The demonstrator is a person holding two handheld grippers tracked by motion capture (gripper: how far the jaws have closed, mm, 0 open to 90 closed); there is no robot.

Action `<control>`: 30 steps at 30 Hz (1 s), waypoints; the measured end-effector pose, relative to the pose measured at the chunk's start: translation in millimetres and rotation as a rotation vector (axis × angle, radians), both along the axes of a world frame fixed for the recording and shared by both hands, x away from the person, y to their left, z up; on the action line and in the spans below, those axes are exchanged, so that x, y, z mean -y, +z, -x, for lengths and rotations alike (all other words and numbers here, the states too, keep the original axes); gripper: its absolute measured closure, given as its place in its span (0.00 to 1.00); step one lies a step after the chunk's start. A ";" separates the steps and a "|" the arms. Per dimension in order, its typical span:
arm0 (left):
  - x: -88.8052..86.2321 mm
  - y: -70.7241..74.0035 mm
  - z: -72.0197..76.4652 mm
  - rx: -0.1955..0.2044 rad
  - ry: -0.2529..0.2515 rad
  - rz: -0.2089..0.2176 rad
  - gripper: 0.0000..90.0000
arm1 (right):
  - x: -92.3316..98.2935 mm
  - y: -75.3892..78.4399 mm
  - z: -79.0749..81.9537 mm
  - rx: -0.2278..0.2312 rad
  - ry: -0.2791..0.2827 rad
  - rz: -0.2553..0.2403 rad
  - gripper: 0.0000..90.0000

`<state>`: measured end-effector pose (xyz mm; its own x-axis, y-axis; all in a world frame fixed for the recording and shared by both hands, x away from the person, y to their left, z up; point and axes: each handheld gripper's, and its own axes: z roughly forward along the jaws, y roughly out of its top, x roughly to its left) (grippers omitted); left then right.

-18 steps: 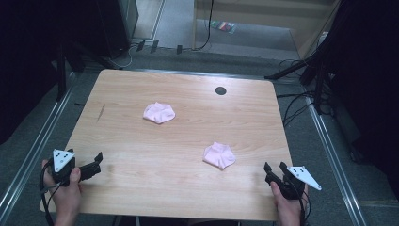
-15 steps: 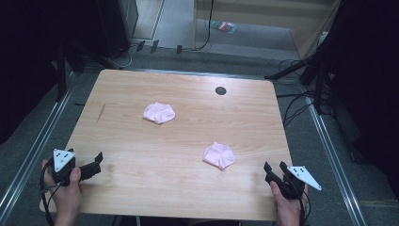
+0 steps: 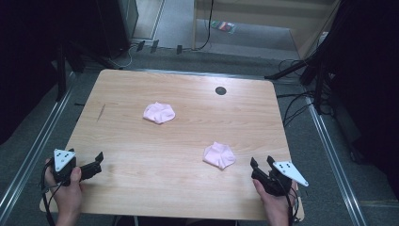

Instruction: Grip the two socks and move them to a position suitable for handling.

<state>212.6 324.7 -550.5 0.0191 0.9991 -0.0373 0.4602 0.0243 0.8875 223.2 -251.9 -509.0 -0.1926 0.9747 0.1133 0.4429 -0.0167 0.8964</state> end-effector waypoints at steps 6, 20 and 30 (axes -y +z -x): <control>1.5 0.0 -4.3 -0.018 0.036 -0.017 0.00 | -26.6 19.7 -11.2 0.011 0.062 0.010 0.46; -8.6 -0.1 -6.9 -0.010 0.035 0.062 0.00 | -73.2 4.7 -27.8 -0.080 0.203 0.011 0.56; -5.5 0.0 -10.0 -0.046 0.025 0.020 0.00 | -99.7 -25.9 -46.5 -0.191 0.202 0.083 0.47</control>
<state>222.5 330.1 -550.5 -0.0078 0.9983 -0.0572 0.4998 0.0534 0.8645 269.7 -152.2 -534.8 -0.3671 0.9261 0.0874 0.5905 0.1594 0.7911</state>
